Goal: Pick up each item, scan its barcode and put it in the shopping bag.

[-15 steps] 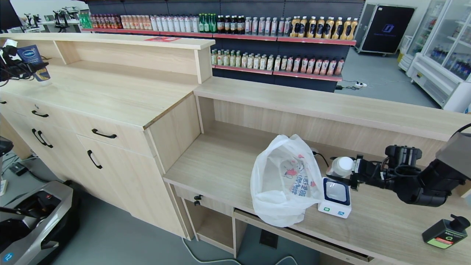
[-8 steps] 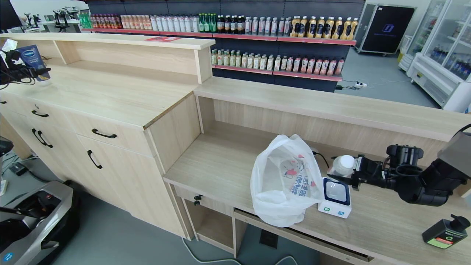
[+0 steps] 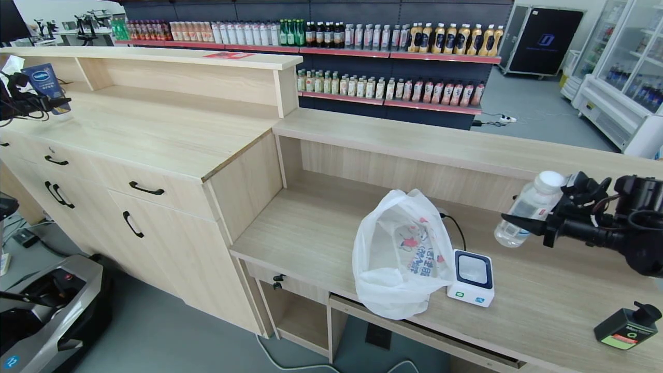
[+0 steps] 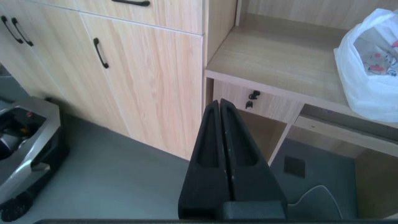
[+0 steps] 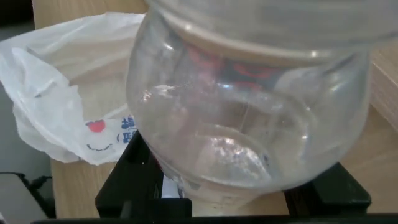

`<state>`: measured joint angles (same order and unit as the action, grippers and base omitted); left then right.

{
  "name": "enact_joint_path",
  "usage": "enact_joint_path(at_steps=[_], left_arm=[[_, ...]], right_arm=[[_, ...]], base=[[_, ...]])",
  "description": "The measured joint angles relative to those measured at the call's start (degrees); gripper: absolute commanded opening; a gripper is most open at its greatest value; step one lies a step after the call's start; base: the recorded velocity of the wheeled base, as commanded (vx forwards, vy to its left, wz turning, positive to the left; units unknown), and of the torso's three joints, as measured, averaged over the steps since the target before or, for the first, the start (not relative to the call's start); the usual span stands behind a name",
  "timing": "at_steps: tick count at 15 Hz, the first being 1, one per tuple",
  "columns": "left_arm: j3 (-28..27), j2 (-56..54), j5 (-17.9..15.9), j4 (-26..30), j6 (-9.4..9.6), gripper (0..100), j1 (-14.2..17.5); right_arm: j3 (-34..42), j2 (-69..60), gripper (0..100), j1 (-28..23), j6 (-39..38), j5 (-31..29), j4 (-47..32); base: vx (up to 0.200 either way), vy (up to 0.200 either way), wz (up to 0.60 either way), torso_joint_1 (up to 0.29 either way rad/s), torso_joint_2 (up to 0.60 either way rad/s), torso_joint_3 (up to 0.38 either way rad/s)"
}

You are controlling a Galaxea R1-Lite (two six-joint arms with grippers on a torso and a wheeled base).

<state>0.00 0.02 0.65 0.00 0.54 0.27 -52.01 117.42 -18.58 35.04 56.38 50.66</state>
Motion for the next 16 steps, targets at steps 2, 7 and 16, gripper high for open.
enact_joint_path(at_steps=[2, 7, 16], left_arm=[[0.0, 0.0, 0.0, 0.0, 0.00, 0, 0.0], [0.0, 0.0, 0.0, 0.0, 0.00, 0, 0.0], [0.0, 0.0, 0.0, 0.0, 0.00, 0, 0.0]], right_arm=[[2.7, -5.9, 0, -1.0, -6.9, -3.7, -5.2], [6.7, -16.8, 0, 2.3, -26.2, -26.6, -10.8], [12.5, -22.3, 0, 13.0, -16.9, -60.1, -7.3]], base=[[0.000, 0.000, 0.00, 0.000, 0.00, 0.000], [0.000, 0.000, 0.00, 0.000, 0.00, 0.000], [0.000, 0.000, 0.00, 0.000, 0.00, 0.000]])
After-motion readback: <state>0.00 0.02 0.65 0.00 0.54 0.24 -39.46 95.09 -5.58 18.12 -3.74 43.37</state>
